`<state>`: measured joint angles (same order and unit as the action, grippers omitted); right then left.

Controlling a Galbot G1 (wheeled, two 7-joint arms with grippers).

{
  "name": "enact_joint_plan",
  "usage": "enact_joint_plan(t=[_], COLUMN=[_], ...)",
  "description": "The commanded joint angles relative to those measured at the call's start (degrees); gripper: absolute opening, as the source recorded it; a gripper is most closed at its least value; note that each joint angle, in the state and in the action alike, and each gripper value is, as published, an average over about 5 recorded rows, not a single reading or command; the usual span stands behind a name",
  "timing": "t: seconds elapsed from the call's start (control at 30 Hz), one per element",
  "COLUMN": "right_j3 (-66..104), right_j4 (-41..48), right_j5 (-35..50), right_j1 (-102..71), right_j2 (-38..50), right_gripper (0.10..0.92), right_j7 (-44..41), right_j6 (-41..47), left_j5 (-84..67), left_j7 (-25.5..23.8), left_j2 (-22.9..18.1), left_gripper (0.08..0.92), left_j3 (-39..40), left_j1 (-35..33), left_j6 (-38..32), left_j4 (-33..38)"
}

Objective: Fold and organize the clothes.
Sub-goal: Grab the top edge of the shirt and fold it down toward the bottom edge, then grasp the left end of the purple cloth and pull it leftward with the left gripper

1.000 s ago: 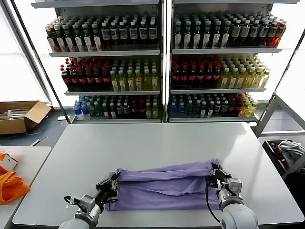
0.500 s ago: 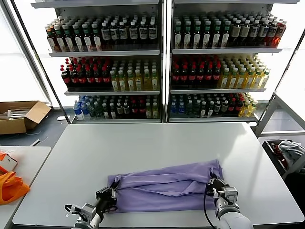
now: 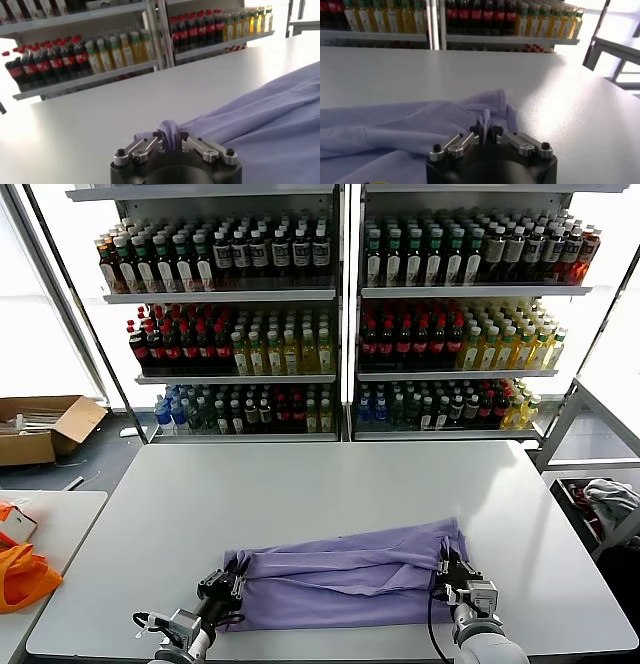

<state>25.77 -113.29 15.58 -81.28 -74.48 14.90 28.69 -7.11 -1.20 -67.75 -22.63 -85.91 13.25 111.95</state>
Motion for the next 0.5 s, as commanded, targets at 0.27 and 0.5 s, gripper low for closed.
enact_joint_plan(t=[0.27,0.5], right_j3=[1.97,0.71], right_j4=[-11.80,-11.52], right_j5=[4.34,4.65], right_j1=[-1.24,0.83], right_j2=[1.27,2.29], right_gripper=[0.575,0.774], right_j7=[-0.20,-0.42], right_j6=[-0.28,-0.24], left_j5=[2.97,2.07], left_j7=[3.76,7.59], left_j2=[-7.30,-8.16], left_gripper=[0.498,0.697], left_j3=[-3.56,-6.25], left_j1=[-2.13,-3.96], left_j6=[0.72,3.77], left_j4=[9.15,8.77])
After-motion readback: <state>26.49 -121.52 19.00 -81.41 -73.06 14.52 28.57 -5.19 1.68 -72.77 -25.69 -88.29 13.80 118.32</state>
